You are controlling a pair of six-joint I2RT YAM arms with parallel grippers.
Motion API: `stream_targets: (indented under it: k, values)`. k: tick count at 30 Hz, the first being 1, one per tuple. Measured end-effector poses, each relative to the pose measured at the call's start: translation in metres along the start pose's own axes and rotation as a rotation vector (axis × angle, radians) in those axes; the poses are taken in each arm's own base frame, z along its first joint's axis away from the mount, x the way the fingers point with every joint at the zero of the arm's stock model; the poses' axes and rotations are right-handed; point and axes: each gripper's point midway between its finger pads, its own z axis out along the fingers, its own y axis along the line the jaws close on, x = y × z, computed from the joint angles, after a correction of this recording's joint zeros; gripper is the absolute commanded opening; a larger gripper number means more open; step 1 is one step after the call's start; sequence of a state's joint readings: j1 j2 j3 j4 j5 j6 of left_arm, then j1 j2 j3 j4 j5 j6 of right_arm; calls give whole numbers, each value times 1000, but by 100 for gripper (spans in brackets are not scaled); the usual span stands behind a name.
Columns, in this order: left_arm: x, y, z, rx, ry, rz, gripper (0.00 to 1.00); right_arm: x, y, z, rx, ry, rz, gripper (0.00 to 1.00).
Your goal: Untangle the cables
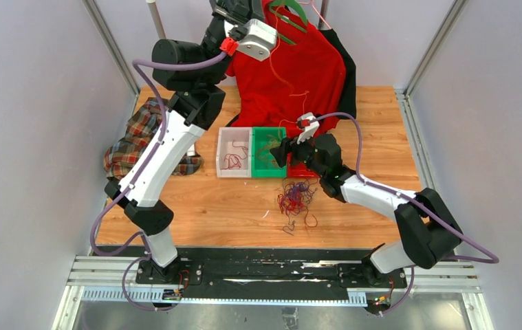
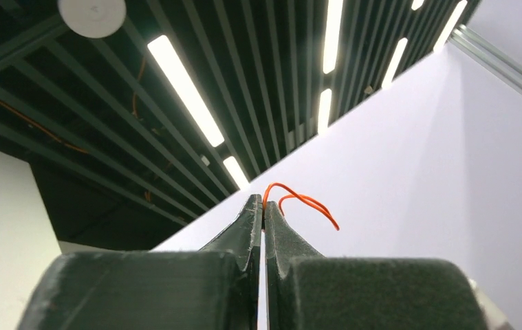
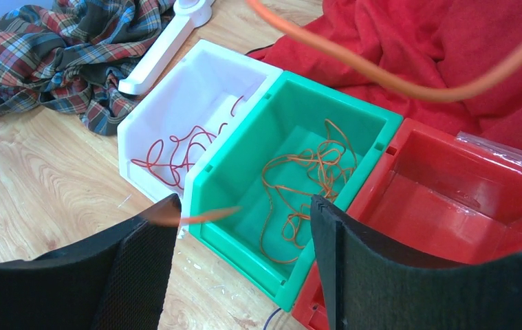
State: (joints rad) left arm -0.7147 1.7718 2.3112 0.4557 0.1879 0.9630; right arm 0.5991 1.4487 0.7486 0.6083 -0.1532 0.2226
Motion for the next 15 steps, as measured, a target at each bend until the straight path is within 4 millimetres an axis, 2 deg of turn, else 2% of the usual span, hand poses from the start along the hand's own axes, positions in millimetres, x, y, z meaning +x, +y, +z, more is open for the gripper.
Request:
stream_targets:
  k: [7, 15]
  values:
    - [23, -40, -14, 93, 58, -7, 1, 3, -8, 0, 40, 8, -8, 68]
    - [38, -65, -26, 149, 100, -14, 1, 13, -21, 2, 79, 34, -5, 67]
